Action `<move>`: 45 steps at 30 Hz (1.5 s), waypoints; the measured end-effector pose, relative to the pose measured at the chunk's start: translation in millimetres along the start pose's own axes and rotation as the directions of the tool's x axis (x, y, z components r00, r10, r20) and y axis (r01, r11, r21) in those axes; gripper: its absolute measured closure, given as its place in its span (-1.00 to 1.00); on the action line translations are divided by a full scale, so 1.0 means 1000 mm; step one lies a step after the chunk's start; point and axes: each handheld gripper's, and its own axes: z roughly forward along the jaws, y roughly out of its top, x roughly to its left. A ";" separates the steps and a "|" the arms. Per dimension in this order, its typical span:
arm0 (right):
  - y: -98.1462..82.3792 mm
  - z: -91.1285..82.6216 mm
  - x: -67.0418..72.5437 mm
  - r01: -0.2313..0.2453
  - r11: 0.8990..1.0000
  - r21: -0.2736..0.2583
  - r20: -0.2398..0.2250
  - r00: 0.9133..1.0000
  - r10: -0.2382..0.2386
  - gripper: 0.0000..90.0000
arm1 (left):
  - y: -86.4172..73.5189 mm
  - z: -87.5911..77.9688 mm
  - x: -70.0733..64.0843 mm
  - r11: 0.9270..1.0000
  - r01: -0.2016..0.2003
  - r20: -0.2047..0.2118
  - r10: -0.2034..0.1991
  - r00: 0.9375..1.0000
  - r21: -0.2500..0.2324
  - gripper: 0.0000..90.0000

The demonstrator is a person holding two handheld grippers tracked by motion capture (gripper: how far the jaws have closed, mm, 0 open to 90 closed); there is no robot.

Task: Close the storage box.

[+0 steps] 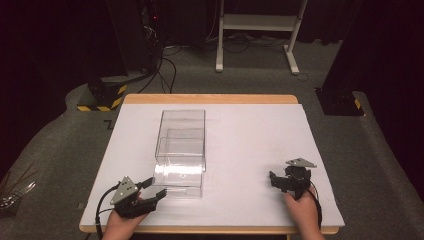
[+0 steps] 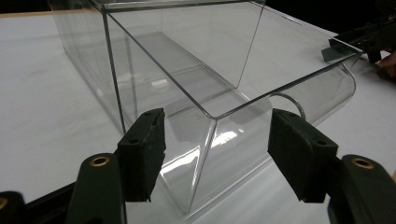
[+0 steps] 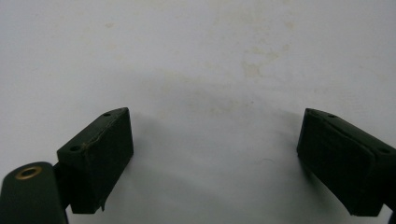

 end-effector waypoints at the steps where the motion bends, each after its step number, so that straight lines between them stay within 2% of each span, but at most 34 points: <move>1: 0.000 0.000 0.000 0.000 1.000 0.000 0.000 1.000 0.000 -0.77 | 0.000 0.001 0.001 1.000 0.004 -0.004 -0.004 1.000 -0.005 -0.17; 23: 0.000 0.000 0.000 0.001 1.000 0.000 0.000 1.000 -0.001 -0.77 | 0.005 0.011 0.006 1.000 -0.017 -0.034 0.017 0.999 -0.015 -0.10; 32: 0.000 0.000 0.000 0.002 1.000 0.000 0.001 1.000 -0.002 -0.77 | 0.008 0.017 0.008 1.000 -0.001 -0.048 0.000 0.999 -0.021 -0.09; 34: 0.000 0.000 0.000 0.002 1.000 0.000 0.001 1.000 -0.002 -0.77 | 0.008 0.018 0.008 1.000 0.000 -0.052 -0.001 0.999 -0.020 -0.11; 36: 0.000 0.000 0.000 0.002 1.000 0.000 0.001 1.000 -0.002 -0.77 | 0.008 0.018 0.008 1.000 -0.005 -0.066 0.004 0.998 -0.016 -0.23; 37: 0.000 0.000 0.000 0.002 1.000 0.000 0.001 1.000 -0.002 -0.77 | 0.009 0.019 0.007 1.000 0.001 -0.100 -0.002 0.995 -0.011 -0.33; 39: 0.000 0.000 0.000 0.002 1.000 0.000 0.000 1.000 -0.002 -0.77 | 0.011 0.020 0.006 1.000 0.012 -0.118 -0.013 0.993 -0.004 -0.44; 41: 0.000 0.000 0.000 0.001 1.000 -0.001 0.000 1.000 -0.001 -0.77 | 0.011 0.021 0.004 1.000 0.005 -0.140 -0.005 0.990 -0.002 -0.47; 45: 0.000 0.000 0.000 0.001 1.000 0.000 0.000 1.000 -0.001 -0.77 | 0.012 0.022 0.006 1.000 0.017 -0.146 -0.017 0.989 0.000 -0.54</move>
